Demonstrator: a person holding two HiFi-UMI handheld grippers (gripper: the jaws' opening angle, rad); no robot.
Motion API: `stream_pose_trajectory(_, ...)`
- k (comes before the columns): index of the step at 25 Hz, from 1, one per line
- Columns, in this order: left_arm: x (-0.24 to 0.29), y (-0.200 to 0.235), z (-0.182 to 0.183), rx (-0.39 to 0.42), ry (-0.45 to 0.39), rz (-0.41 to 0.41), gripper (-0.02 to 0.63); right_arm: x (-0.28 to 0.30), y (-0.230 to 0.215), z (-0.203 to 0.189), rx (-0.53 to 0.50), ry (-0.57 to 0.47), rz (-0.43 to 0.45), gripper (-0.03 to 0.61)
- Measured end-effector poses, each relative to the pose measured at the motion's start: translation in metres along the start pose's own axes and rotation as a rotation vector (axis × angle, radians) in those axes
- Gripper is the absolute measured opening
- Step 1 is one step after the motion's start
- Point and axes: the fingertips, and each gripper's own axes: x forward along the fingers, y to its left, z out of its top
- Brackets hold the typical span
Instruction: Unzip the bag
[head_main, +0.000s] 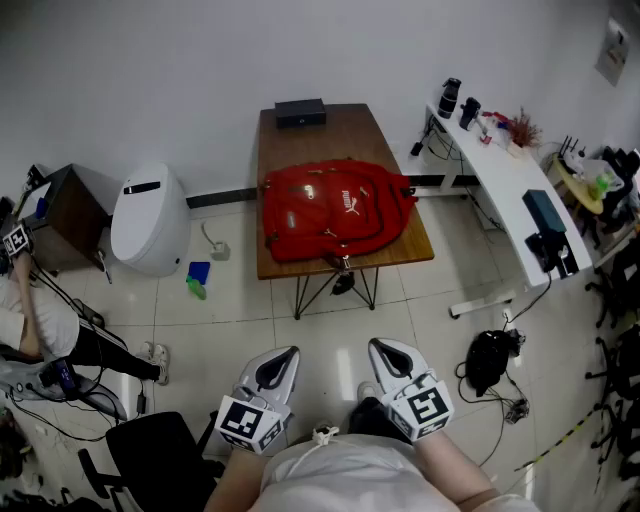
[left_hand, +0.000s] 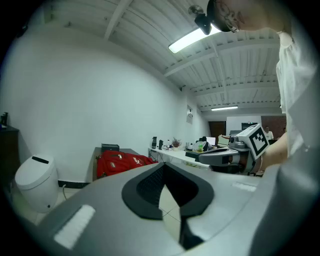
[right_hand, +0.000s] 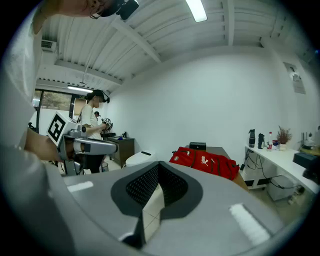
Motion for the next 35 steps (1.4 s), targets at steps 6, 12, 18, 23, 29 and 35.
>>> stream_pose_trajectory(6,0.042,0.022,-0.007,-0.021,0.010,0.020,0.008,0.034,-0.036,-0.020,0.032,0.008,0.037,0.008)
stream_pose_trajectory(12,0.118,0.055,-0.005,-0.020,0.039,0.087,0.008,0.096,-0.106,-0.008,0.079,0.002,0.102,0.008)
stream_pose_trajectory(18,0.205,0.090,0.027,-0.026,0.008,0.153,0.008,0.145,-0.184,0.003,0.064,0.045,0.154,0.008)
stream_pose_trajectory(23,0.250,0.098,0.024,-0.020,0.051,0.145,0.008,0.177,-0.228,-0.003,0.102,0.089,0.157,0.008)
stream_pose_trajectory(29,0.270,0.131,0.000,-0.074,0.115,0.146,0.008,0.211,-0.227,-0.019,0.132,0.162,0.189,0.008)
stream_pose_trajectory(35,0.290,0.162,-0.032,-0.074,0.213,0.110,0.008,0.240,-0.214,-0.063,0.174,0.301,0.174,0.008)
